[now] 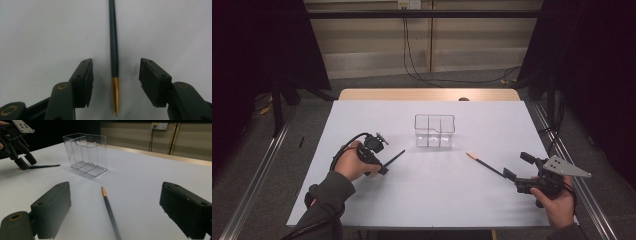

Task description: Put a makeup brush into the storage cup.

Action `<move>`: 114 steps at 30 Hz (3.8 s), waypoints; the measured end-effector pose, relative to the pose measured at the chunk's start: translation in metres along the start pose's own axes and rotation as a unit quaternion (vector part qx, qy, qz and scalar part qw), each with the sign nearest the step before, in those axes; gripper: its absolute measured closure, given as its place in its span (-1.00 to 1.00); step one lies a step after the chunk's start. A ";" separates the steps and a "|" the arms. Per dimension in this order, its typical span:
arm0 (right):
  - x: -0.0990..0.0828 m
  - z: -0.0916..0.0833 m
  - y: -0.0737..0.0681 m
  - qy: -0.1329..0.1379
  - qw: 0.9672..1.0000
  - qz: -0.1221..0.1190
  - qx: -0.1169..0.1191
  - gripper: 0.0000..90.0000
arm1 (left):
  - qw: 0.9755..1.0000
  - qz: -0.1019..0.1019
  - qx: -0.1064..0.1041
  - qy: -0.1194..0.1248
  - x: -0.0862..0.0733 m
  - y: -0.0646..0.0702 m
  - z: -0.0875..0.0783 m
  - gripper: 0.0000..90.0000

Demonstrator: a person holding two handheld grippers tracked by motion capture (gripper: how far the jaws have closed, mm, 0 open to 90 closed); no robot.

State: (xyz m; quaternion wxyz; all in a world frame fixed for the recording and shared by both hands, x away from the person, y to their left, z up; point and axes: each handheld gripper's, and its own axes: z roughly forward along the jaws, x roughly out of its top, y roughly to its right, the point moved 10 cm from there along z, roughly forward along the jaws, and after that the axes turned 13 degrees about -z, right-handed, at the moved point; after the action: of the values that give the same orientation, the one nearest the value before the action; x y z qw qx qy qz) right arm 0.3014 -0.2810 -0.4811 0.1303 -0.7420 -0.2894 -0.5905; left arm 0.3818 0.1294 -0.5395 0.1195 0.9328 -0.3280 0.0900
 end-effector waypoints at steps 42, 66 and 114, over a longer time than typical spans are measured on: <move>-0.002 0.001 0.000 -0.006 1.000 -0.004 0.003 -0.78 | 0.998 0.003 0.018 -0.054 -0.004 0.000 -0.002 0.86; 0.003 0.008 0.000 -0.025 0.999 -0.014 0.030 -0.78 | 0.998 0.036 -0.037 -0.033 0.001 0.029 -0.016 0.86; 0.016 0.074 -0.056 -0.199 0.940 -0.160 0.224 -0.73 | 0.985 0.151 -0.060 -0.056 0.034 0.106 -0.017 0.86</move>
State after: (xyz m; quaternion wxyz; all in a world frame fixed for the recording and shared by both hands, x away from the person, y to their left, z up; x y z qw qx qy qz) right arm 0.3304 -0.1918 -0.4940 0.1367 -0.7401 -0.5492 -0.3633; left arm 0.3393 0.0338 -0.4973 0.1420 0.8669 -0.4765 0.0351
